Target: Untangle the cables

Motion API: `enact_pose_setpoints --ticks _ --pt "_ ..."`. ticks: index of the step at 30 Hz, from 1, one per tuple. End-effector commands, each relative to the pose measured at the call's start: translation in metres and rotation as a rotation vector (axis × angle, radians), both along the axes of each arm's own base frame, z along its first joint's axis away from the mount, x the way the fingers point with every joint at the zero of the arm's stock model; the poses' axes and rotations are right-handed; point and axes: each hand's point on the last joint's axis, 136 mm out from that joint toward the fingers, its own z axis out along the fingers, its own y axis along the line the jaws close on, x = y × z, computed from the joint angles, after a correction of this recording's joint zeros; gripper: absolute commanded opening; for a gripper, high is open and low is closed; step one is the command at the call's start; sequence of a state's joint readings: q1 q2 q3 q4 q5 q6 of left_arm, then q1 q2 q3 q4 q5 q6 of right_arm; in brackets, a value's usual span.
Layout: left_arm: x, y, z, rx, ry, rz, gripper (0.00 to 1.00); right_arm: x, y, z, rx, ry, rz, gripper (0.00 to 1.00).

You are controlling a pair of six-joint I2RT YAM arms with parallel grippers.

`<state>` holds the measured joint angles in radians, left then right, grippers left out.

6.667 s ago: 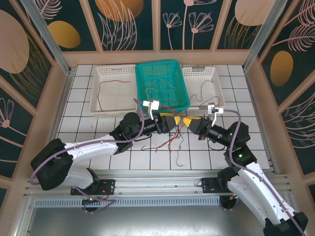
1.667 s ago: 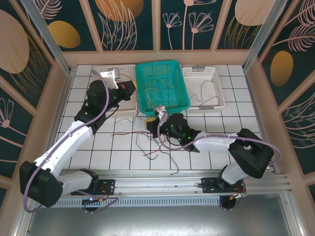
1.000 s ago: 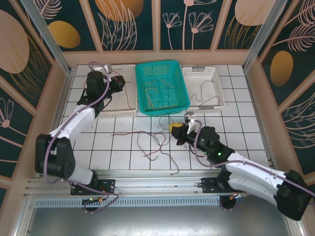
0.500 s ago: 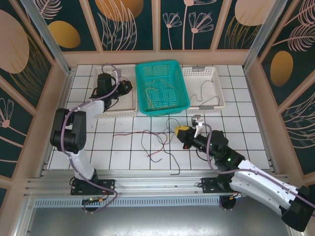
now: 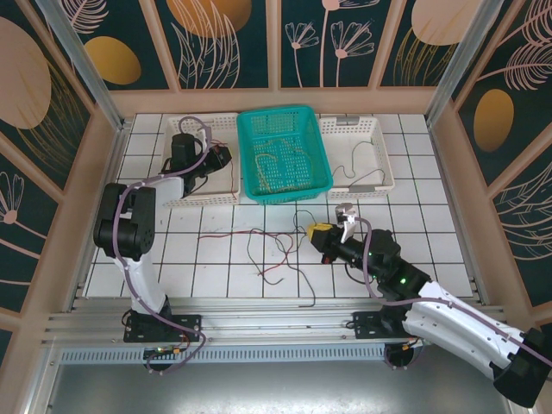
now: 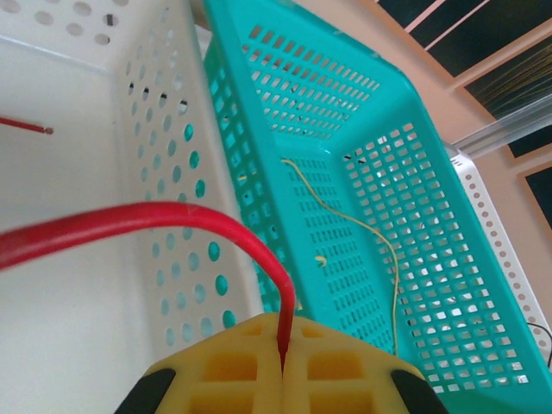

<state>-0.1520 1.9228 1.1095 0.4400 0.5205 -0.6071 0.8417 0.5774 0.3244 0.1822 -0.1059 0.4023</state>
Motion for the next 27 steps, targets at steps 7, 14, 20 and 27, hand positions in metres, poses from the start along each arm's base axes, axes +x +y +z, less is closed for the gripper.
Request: enact_pose_setpoints --ticks 7,14,20,27 --pt "0.032 0.009 0.002 -0.028 0.007 -0.014 0.0 -0.006 0.006 0.011 0.045 0.008 0.034 0.0" --pt "0.045 0.011 -0.01 -0.054 0.05 -0.003 0.0 -0.006 0.012 0.006 0.04 0.022 0.052 0.0" --pt "0.051 0.013 -0.035 -0.03 0.103 0.006 0.0 -0.008 0.018 0.009 0.034 0.02 0.07 0.0" --pt "0.058 0.016 -0.04 -0.028 0.114 0.017 0.2 -0.01 0.019 0.011 0.028 0.019 0.076 0.0"
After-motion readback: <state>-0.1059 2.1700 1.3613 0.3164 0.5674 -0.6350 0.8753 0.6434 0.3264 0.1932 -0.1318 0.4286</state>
